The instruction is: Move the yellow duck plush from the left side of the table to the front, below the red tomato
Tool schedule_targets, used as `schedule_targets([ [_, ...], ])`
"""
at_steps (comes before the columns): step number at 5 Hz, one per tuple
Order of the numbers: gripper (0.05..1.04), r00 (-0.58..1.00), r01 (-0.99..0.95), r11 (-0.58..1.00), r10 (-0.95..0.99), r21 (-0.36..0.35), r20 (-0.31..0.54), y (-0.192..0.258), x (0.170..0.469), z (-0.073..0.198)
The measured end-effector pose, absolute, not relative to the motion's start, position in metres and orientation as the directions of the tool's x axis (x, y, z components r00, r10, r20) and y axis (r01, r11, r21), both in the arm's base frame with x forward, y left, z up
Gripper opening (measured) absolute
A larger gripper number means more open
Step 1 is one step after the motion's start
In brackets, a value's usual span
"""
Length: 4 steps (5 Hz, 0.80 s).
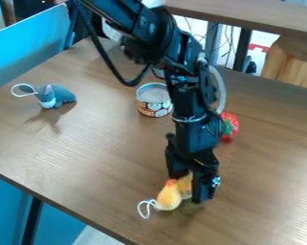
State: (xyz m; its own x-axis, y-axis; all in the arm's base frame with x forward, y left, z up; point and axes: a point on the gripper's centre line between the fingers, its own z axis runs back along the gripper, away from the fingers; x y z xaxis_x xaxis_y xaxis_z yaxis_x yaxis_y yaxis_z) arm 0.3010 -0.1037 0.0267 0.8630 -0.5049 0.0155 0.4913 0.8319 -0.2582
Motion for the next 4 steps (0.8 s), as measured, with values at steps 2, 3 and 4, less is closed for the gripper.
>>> schedule_targets([
  [2, 1.001, 0.915, 0.403, 0.868, -0.390, -0.290, 0.106, -0.109, 0.305, 0.028],
  [3, 1.001, 0.943, 0.333, 0.876, -0.300, -0.349, 0.147, -0.113, 0.307, 0.029],
  [4, 1.001, 0.962, 0.267, 0.873, -0.219, -0.408, 0.161, -0.117, 0.309, 0.031],
])
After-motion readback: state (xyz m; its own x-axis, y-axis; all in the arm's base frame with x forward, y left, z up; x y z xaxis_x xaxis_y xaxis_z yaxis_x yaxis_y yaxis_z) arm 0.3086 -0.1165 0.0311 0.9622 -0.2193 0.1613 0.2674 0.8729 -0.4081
